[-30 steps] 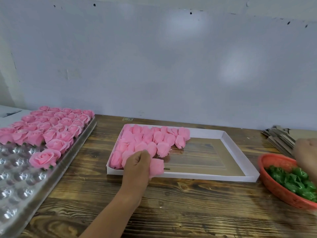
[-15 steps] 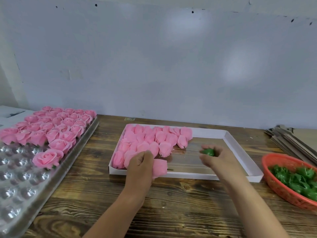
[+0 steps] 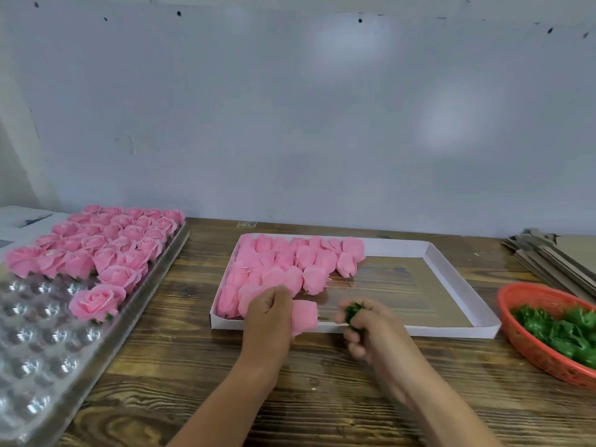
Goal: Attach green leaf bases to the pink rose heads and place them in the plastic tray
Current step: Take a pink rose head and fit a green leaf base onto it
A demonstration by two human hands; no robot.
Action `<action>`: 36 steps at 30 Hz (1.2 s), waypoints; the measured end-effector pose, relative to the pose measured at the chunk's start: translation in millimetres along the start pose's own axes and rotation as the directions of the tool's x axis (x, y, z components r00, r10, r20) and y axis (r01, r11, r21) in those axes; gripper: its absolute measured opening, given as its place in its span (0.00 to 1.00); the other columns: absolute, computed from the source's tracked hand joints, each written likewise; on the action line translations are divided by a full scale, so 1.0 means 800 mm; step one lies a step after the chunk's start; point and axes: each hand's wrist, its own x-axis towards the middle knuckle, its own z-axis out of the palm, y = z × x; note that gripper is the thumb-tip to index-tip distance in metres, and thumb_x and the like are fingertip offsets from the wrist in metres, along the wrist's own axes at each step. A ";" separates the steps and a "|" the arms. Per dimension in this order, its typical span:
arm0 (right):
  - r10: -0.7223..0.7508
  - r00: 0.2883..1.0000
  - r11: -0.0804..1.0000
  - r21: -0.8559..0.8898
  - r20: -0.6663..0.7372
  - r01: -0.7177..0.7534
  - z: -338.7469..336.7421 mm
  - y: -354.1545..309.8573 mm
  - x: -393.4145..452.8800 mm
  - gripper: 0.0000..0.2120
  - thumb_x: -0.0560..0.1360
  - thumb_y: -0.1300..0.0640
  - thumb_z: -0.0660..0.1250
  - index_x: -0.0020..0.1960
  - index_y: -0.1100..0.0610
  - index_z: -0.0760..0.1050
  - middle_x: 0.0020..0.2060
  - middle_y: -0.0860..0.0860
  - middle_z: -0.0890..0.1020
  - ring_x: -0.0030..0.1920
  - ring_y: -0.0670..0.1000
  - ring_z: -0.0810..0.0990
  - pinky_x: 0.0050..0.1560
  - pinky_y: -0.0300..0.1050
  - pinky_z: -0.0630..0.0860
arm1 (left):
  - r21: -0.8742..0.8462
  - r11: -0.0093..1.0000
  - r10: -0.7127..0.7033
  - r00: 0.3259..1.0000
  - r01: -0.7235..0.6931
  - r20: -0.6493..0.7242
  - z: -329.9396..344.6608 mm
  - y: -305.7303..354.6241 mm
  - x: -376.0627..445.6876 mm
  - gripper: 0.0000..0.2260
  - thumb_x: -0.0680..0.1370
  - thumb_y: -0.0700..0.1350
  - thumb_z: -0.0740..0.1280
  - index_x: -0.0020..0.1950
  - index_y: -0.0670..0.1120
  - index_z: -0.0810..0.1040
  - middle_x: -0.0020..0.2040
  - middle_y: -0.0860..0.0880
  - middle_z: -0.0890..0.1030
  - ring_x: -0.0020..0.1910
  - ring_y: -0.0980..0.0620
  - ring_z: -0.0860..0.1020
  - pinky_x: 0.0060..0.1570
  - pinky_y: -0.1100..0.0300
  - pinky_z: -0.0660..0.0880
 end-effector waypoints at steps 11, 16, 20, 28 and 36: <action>-0.030 0.982 1.000 -0.003 0.187 0.031 0.006 0.000 -0.014 0.13 0.80 0.66 0.60 0.55 0.58 0.83 0.39 0.54 0.83 0.34 0.47 0.77 0.33 0.39 0.76 | 0.055 0.988 0.143 0.990 -0.143 0.004 0.006 -0.002 -0.004 0.24 0.83 0.45 0.57 0.27 0.54 0.64 0.28 0.54 0.65 0.29 0.55 0.64 0.31 0.60 0.62; -0.058 0.959 0.994 -0.074 0.276 0.081 0.012 0.000 -0.022 0.13 0.76 0.62 0.66 0.57 0.52 0.83 0.38 0.53 0.80 0.38 0.46 0.77 0.34 0.39 0.74 | 0.035 0.986 0.166 0.986 -0.166 -0.020 0.006 -0.005 -0.004 0.19 0.83 0.45 0.58 0.31 0.48 0.68 0.30 0.52 0.68 0.32 0.54 0.68 0.34 0.55 0.65; -0.059 0.941 0.995 -0.051 0.334 0.081 0.009 0.000 -0.023 0.18 0.70 0.59 0.69 0.60 0.52 0.82 0.38 0.52 0.78 0.37 0.44 0.75 0.35 0.38 0.72 | 0.062 0.983 0.175 0.982 -0.171 -0.070 0.005 -0.005 -0.001 0.20 0.83 0.45 0.58 0.30 0.48 0.66 0.28 0.54 0.66 0.29 0.56 0.65 0.32 0.58 0.62; -0.111 0.968 0.986 -0.100 0.225 0.136 0.014 0.002 -0.023 0.19 0.69 0.44 0.74 0.59 0.46 0.82 0.42 0.53 0.77 0.35 0.45 0.72 0.32 0.39 0.69 | 0.118 0.978 0.184 0.976 -0.171 -0.113 0.005 -0.008 0.002 0.19 0.82 0.46 0.57 0.31 0.47 0.66 0.26 0.56 0.64 0.28 0.57 0.63 0.30 0.62 0.61; -0.175 0.964 0.984 0.007 0.201 0.177 0.011 0.006 -0.018 0.10 0.75 0.60 0.72 0.55 0.50 0.81 0.40 0.48 0.77 0.32 0.43 0.70 0.26 0.36 0.66 | 0.130 0.971 0.215 0.970 -0.201 -0.112 0.006 -0.013 0.004 0.18 0.83 0.46 0.58 0.32 0.47 0.67 0.25 0.57 0.64 0.26 0.59 0.63 0.25 0.67 0.62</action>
